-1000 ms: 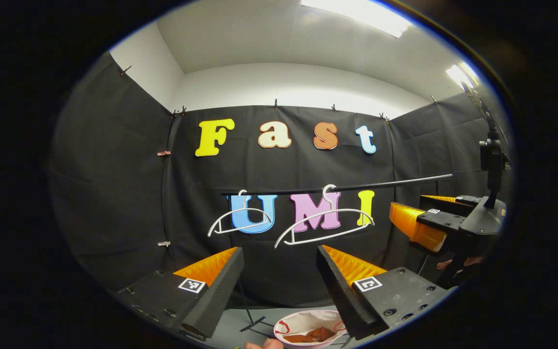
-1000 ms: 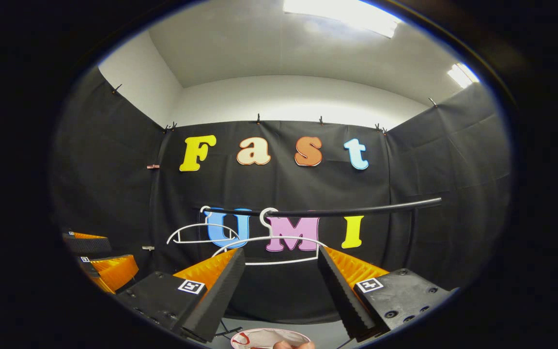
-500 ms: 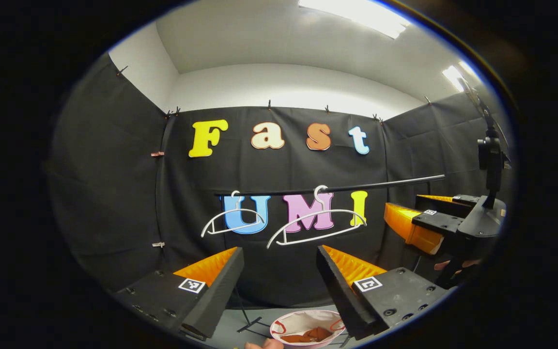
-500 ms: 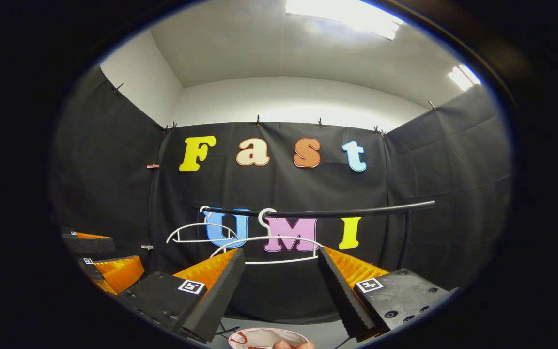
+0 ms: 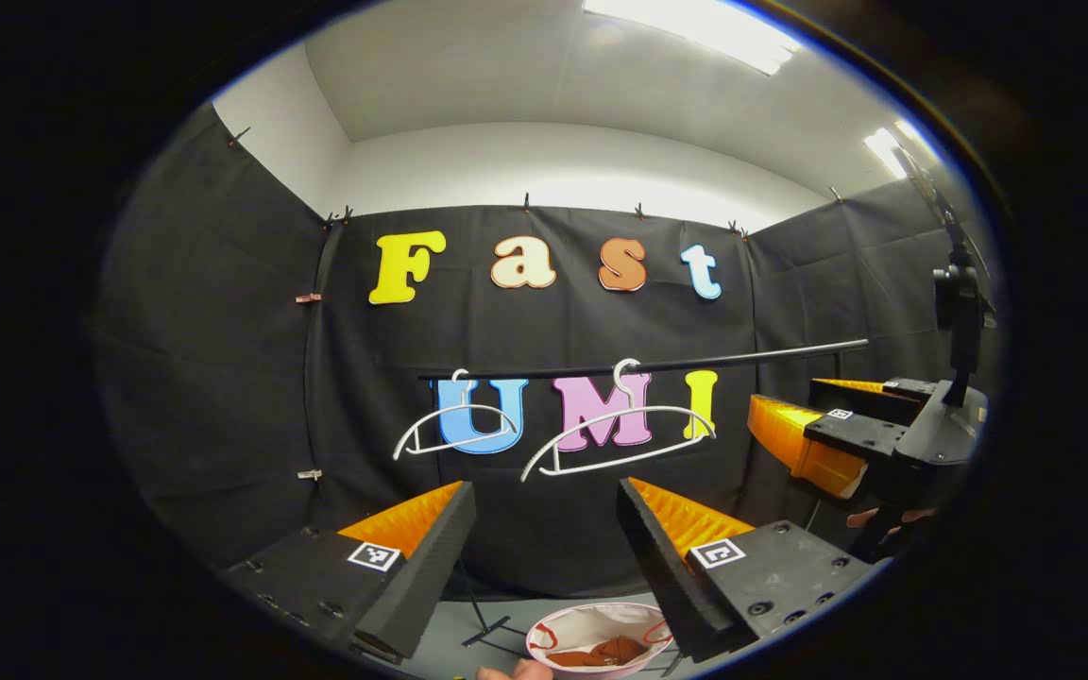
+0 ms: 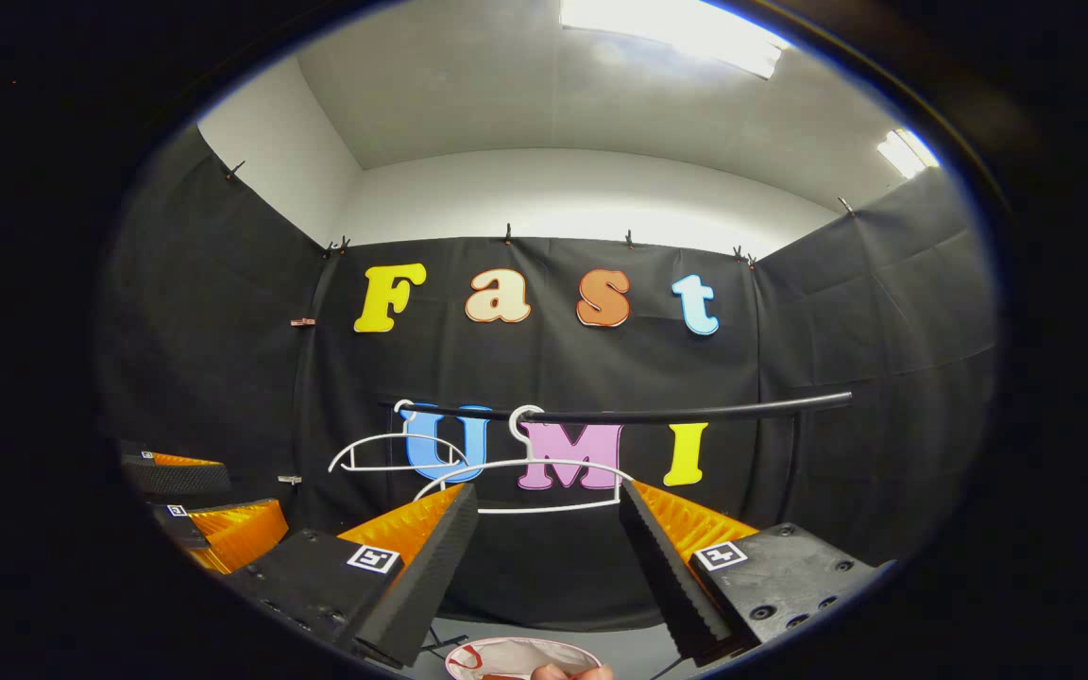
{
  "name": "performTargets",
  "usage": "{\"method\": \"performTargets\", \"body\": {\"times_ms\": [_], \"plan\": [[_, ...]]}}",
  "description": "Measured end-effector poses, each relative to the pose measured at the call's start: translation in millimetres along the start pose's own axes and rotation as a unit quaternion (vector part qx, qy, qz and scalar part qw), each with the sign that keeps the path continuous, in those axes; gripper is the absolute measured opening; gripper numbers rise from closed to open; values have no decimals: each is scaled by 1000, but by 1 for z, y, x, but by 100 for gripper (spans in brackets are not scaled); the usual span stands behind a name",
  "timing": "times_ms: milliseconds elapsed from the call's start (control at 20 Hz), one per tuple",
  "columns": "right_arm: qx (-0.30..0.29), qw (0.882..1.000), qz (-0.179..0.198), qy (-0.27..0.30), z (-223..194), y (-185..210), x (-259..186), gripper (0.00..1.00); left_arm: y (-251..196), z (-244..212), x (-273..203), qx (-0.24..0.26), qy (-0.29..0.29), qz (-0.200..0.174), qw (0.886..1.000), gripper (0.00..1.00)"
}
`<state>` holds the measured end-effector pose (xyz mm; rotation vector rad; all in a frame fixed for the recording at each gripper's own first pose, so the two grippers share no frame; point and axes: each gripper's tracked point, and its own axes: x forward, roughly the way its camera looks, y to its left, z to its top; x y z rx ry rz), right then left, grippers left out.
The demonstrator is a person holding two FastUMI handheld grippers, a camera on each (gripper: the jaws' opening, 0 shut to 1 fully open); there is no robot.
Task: Grasp the clothes on the hanger with both hands and then place them into the laundry hamper below.
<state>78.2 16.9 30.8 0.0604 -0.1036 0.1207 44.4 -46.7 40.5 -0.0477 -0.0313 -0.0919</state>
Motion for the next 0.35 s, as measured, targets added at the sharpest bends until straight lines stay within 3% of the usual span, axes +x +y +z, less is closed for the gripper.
{"method": "performTargets", "body": {"times_ms": [350], "plan": [[0,1000,-2,0,0,-1,1,97,2,-2,2,0,-2,2,1000,95]]}}
